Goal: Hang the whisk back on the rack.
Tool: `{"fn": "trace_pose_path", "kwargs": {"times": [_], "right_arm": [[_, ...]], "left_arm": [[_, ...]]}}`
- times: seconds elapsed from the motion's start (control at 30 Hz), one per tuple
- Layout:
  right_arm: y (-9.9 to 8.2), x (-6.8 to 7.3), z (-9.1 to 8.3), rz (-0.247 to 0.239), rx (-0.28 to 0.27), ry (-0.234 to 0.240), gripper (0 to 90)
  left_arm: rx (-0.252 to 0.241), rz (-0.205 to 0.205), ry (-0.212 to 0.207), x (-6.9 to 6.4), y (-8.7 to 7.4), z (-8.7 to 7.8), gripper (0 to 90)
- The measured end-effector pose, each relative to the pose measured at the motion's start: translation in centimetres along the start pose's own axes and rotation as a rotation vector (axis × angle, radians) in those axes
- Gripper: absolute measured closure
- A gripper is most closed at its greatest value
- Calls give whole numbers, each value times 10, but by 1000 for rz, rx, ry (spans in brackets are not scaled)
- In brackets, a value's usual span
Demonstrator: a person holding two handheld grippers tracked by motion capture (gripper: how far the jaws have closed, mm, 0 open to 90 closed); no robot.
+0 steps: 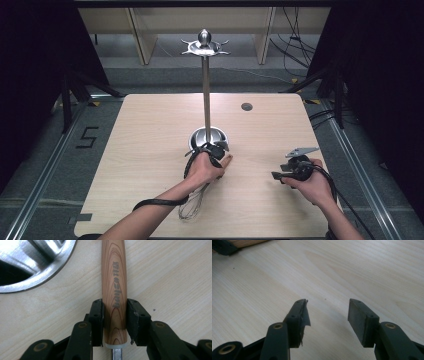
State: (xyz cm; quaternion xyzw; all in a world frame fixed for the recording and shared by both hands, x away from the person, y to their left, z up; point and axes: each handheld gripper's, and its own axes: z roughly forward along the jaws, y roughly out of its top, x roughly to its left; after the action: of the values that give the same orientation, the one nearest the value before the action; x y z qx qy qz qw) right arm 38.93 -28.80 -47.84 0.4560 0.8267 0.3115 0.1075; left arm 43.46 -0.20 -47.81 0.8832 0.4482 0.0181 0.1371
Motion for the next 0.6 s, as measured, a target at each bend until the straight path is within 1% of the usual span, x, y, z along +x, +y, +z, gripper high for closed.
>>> {"fn": "trace_pose_path", "kwargs": {"times": [0.13, 0.2, 0.23, 0.33, 0.37, 0.4, 0.43, 0.47, 0.5, 0.53, 0.57, 0.6], "right_arm": [[0, 0, 0, 0, 10, 1, 497], [0, 0, 0, -1, 9, 1, 497], [0, 0, 0, -3, 7, 1, 497], [0, 0, 0, -4, 6, 1, 497], [0, 0, 0, -4, 6, 1, 497], [0, 0, 0, -4, 7, 1, 497], [0, -2, 2, -28, -4, -10, 497], [0, -2, 2, -36, -10, -13, 497], [0, -2, 2, -36, -10, -13, 497], [0, -1, 2, -36, -10, -13, 497], [0, -1, 2, -36, -10, -13, 497], [0, -2, 0, -38, 15, -11, 497]], "left_arm": [[0, 10, 5, 1, 0, -1, 679], [-2, 5, 0, 1, -1, -1, 680], [-21, 12, -1, 1, -3, 0, 682], [-31, 30, -12, 3, -4, -6, 682], [-31, 30, -12, 3, -4, -6, 682], [-48, 21, -19, 3, -4, -8, 682], [-43, 53, -23, 6, -5, -13, 682], [-73, 83, -32, 8, -6, -17, 683], [-91, 90, -36, 9, -7, -21, 683], [-114, 88, -45, 10, -9, -23, 683], [-114, 88, -45, 10, -9, -23, 683], [-170, 68, -52, 10, -12, -28, 683]]}}
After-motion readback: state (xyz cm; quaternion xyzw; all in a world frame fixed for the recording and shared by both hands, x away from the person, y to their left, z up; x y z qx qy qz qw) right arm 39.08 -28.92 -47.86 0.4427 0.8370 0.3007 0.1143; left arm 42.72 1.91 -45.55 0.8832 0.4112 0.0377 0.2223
